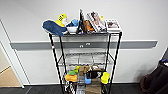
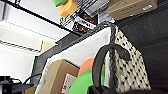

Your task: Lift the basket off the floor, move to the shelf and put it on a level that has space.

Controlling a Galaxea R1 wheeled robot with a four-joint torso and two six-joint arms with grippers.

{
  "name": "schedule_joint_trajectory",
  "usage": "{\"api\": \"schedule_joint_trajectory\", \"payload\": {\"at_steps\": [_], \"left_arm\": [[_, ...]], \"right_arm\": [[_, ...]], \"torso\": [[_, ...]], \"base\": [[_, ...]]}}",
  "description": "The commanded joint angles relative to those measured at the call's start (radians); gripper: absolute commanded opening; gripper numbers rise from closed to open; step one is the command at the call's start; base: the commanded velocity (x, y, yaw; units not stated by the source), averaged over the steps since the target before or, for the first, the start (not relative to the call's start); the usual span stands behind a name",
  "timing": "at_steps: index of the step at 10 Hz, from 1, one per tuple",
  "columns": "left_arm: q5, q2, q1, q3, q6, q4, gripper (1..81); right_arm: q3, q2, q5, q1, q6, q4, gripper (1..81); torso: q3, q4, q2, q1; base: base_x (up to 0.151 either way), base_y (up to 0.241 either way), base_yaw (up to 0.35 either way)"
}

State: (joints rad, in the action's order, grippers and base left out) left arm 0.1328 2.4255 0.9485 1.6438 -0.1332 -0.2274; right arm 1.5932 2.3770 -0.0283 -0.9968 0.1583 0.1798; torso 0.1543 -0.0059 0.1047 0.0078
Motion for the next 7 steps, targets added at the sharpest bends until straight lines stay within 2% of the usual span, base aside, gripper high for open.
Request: {"api": "schedule_joint_trajectory", "payload": {"at_steps": [1, 7], "left_arm": [[0.002, -0.022, -0.139, -0.097, 0.006, -0.007, 1.0], [0.001, -0.071, -0.167, -0.189, 0.004, -0.007, 1.0]], "right_arm": [[-0.111, -0.037, 0.002, 0.134, 0.009, 0.007, 1.0], [-0.165, -0.062, -0.004, 0.143, 0.009, 0.006, 1.0]], "torso": [[0.000, 0.000, 0.000, 0.000], [0.000, 0.000, 0.000, 0.000]], "base": [[0.120, 0.000, 0.000], [0.120, 0.000, 0.000]]}}
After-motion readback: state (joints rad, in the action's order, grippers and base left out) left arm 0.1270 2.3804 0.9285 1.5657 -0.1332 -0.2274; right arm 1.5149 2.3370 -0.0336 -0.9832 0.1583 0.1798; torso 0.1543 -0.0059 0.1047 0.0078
